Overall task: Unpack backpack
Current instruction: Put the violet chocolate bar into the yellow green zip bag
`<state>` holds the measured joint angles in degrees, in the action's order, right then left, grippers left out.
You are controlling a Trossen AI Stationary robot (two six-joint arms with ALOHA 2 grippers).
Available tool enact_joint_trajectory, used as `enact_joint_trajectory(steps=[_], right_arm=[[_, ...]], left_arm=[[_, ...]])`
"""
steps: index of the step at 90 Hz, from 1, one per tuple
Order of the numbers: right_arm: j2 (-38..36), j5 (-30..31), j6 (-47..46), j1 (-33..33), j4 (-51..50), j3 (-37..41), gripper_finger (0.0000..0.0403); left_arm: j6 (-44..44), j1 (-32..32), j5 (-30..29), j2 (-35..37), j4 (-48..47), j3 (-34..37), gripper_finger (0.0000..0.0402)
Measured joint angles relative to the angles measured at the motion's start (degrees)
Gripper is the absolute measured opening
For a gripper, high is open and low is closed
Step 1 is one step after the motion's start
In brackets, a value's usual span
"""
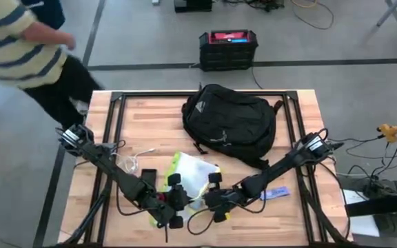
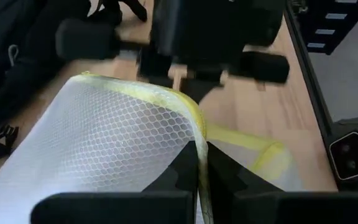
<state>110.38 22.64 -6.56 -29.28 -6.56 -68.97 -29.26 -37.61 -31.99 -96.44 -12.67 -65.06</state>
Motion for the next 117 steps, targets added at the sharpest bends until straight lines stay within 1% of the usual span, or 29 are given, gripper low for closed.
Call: enact_joint_trajectory(steps=[16, 27, 32, 38, 50, 60, 69, 80, 87, 97, 108, 117], right_arm=[[-6.41, -0.11, -3.94, -5.03, -15.31, 0.41, 0.0012], [-11.70, 0.04, -6.68, -10.51, -20.95, 2.90, 0.0024], [-14.17, -0.25, -10.51, -12.76, -24.13, 4.25, 0.0031], [-16.68, -0.76, -17.27, -14.58, -28.99, 6.43, 0.0045], [-21.49, -4.81, -32.53, -17.47, -37.51, 11.70, 0.0093], [-24.95, -10.70, -40.97, -20.15, -38.07, 16.97, 0.0145], [-26.98, -12.50, -45.51, -22.77, -37.95, 21.13, 0.0183], [-27.79, -15.37, -50.91, -25.87, -38.12, 25.01, 0.0212], [-27.81, -15.33, -53.99, -27.66, -38.03, 26.14, 0.0224], [-27.84, -14.69, -55.37, -28.65, -37.85, 27.01, 0.0232], [-27.88, -12.11, -54.94, -28.42, -38.11, 27.63, 0.0231], [-28.30, -12.71, -54.12, -28.06, -38.84, 26.95, 0.0223]], left_arm=[[-0.11, -0.22, 0.06, 0.00, -0.02, 0.00, 0.0000], [-0.87, -0.22, 0.07, 0.00, 0.02, 0.00, 0.0000], [-1.21, -0.22, 0.07, 0.00, 0.02, 0.00, 0.0000], [-1.25, -0.22, 0.00, 0.00, 0.04, 0.00, 0.0000], [-1.27, -0.17, -0.24, 0.00, 0.06, 0.00, 0.0000], [-1.27, -0.17, -0.31, 0.00, 0.15, 0.00, 0.0000], [-1.66, -0.17, -0.43, 0.00, 0.20, 0.00, 0.0000], [-2.36, -0.17, -0.48, 0.00, 0.24, 0.00, 0.0000], [-2.36, -0.17, -0.55, 0.00, 0.24, 0.01, 0.0000], [-2.17, -0.16, -0.67, 0.00, 0.39, 0.41, 0.0000], [-2.05, -0.15, -1.56, 0.00, 0.48, 0.81, 0.0000], [-2.87, -0.11, -1.60, 0.00, 0.50, 1.11, 0.0000]])
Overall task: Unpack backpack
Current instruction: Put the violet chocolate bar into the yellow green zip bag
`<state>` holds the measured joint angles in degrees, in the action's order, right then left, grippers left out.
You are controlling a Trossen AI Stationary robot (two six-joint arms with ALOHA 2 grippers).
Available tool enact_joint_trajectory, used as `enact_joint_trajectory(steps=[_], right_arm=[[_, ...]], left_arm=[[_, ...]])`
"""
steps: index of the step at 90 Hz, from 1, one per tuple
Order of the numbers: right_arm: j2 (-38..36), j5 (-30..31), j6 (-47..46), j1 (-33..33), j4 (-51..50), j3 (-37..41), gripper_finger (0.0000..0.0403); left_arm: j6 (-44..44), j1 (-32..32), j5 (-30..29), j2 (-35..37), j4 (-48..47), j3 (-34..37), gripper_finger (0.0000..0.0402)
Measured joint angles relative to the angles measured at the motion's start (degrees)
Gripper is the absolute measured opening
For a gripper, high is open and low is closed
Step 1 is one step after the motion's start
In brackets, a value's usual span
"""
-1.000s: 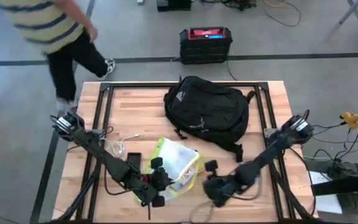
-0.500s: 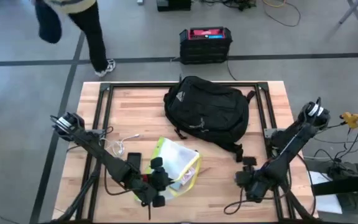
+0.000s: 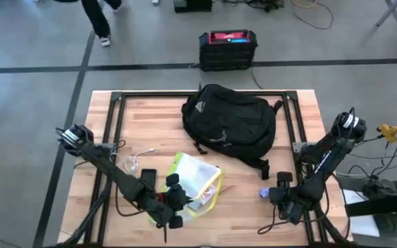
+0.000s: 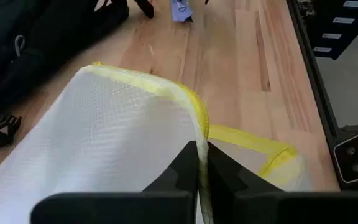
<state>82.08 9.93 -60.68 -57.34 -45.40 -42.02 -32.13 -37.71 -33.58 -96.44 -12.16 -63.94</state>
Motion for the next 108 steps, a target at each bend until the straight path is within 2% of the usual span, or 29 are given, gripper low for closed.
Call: enact_joint_trajectory(steps=[15, 36, 47, 64, 72, 78, 94, 108], right_arm=[[-1.76, 0.42, 1.53, -0.02, -1.63, -1.61, 0.0210], [-1.29, 6.04, 3.34, 1.05, -4.14, 0.55, 0.0205], [-1.31, 7.62, 5.83, 3.11, 3.59, 4.00, 0.0210], [-1.79, 2.00, 10.10, 7.04, 16.87, 9.98, 0.0203], [-1.78, 1.79, 8.97, 8.22, 17.63, 10.15, 0.0181], [-1.85, 1.39, 9.68, 8.80, 17.71, 9.77, 0.0150], [-1.57, -0.67, 15.55, 10.32, 19.76, 5.62, 0.0023], [-1.08, 3.85, 24.14, 12.27, 25.10, 0.98, 0.0025]], left_arm=[[-0.09, 0.06, -0.09, 0.00, 0.02, 0.09, 0.0000], [0.05, 0.22, -3.31, -0.02, 0.30, 0.48, 0.0000], [0.04, 0.36, -3.84, 0.00, 0.79, 0.72, 0.0000], [-0.10, 0.33, -3.86, -0.02, 1.15, 0.85, 0.0000], [-0.12, 0.35, -3.86, -0.02, 1.18, 0.97, 0.0000], [-0.12, 0.33, -3.96, -0.02, 1.14, 1.11, 0.0000], [-0.38, 0.33, -3.98, -0.04, 1.86, 1.88, 0.0000], [-0.04, 0.33, -3.87, -0.04, 2.12, 1.90, 0.0000]])
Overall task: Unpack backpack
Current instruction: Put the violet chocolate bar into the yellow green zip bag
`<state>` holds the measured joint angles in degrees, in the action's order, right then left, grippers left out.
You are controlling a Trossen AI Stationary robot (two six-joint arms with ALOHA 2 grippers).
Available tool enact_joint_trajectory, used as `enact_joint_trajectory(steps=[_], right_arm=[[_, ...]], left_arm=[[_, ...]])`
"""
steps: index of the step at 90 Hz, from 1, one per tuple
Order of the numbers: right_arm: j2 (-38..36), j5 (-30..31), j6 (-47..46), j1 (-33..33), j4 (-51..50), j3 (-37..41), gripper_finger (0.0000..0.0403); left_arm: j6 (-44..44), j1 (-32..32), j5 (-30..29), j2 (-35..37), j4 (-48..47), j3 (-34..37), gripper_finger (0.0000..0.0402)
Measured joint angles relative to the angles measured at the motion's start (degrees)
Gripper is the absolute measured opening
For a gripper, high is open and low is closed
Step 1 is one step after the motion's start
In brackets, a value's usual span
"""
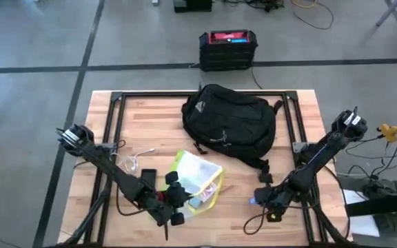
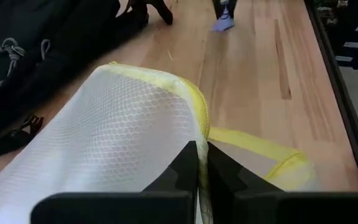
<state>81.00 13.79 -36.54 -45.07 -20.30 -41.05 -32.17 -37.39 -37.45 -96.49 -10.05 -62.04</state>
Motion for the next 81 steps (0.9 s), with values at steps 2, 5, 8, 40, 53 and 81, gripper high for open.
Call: enact_joint_trajectory(steps=[2, 5, 8, 40, 53, 81], right_arm=[[0.11, 1.06, 1.87, 0.30, 1.90, -0.44, 0.0025], [0.26, 2.60, 5.02, 0.88, 5.12, -1.00, 0.0022], [0.44, 4.01, 8.51, 1.48, 8.93, -1.40, 0.0017], [12.31, 5.24, 42.99, 12.93, 48.50, -1.63, 0.0009], [22.17, 1.83, 51.63, 17.52, 59.24, -4.81, 0.0019], [34.62, 4.22, 58.22, 20.48, 42.40, -22.04, 0.0131]], left_arm=[[0.04, 0.00, 0.04, 0.00, 0.07, 0.00, 0.0000], [0.07, 0.00, 0.04, 0.00, 0.07, 0.00, 0.0000], [0.07, 0.00, 0.04, 0.00, 0.11, 0.00, 0.0000], [1.07, 0.00, 0.08, 0.00, 0.49, 0.00, 0.0000], [1.85, 0.00, 0.04, 0.00, 0.61, 0.00, 0.0000], [2.81, 0.00, 0.74, 0.00, 0.18, 0.00, 0.0000]])
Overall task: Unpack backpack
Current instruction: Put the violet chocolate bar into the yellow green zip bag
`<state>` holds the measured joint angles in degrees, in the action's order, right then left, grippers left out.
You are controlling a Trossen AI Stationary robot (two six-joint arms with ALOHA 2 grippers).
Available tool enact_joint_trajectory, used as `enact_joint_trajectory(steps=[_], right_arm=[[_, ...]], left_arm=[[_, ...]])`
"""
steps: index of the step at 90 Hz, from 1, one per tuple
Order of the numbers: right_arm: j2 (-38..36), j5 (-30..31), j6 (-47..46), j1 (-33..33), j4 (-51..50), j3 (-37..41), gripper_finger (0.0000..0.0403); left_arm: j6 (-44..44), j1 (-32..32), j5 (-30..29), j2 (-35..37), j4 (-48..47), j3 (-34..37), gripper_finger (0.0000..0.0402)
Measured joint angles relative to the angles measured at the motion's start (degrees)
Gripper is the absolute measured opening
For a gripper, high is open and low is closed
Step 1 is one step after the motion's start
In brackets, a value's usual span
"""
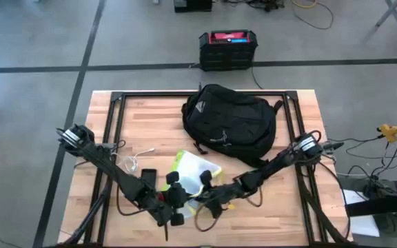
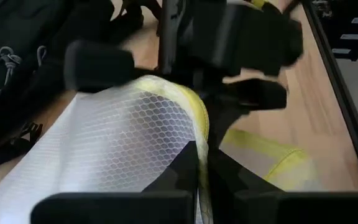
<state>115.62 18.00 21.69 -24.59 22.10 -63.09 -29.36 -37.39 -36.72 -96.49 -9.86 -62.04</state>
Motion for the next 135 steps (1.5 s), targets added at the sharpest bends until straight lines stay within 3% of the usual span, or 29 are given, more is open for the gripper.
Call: enact_joint_trajectory(steps=[26, 41, 52, 74, 85, 97, 109, 125, 135], right_arm=[[-4.56, 0.17, -7.18, -1.88, -31.05, -9.83, 0.0226], [-9.87, 0.42, -16.20, -5.12, -47.36, -9.95, 0.0244], [-13.00, 4.68, -22.77, -7.87, -54.32, -8.83, 0.0242], [-12.40, 6.83, -33.51, -9.06, -52.74, -4.70, 0.0190], [-11.60, 7.39, -40.00, -8.27, -51.55, -2.61, 0.0113], [-11.50, 7.10, -41.94, -7.57, -41.28, 1.29, 0.0016], [-11.46, 5.50, -42.11, -5.79, -31.59, 4.21, 0.0016], [-11.46, 5.39, -39.99, -2.18, -29.74, 4.95, 0.0003], [-11.46, 0.86, -38.49, -0.67, -29.95, 4.62, 0.0001]], left_arm=[[0.18, -0.33, 0.46, 0.76, -0.07, 0.00, 0.0041], [0.75, -0.92, 0.48, 2.07, 0.64, -0.02, 0.0083], [3.88, -1.25, 2.00, 2.10, 4.41, -0.02, 0.0112], [16.26, -1.44, 4.77, 2.13, 16.60, -0.09, 0.0148], [14.92, -1.26, 3.00, 2.21, 13.95, 0.00, 0.0149], [9.77, -0.23, 1.67, 2.21, 10.91, 2.01, 0.0141], [6.81, 0.45, 1.20, 2.05, 11.99, 4.93, 0.0129], [5.66, 0.56, -3.13, 0.42, 13.10, 6.83, 0.0119], [5.67, 0.70, -3.31, -0.46, 15.18, 7.02, 0.0121]])
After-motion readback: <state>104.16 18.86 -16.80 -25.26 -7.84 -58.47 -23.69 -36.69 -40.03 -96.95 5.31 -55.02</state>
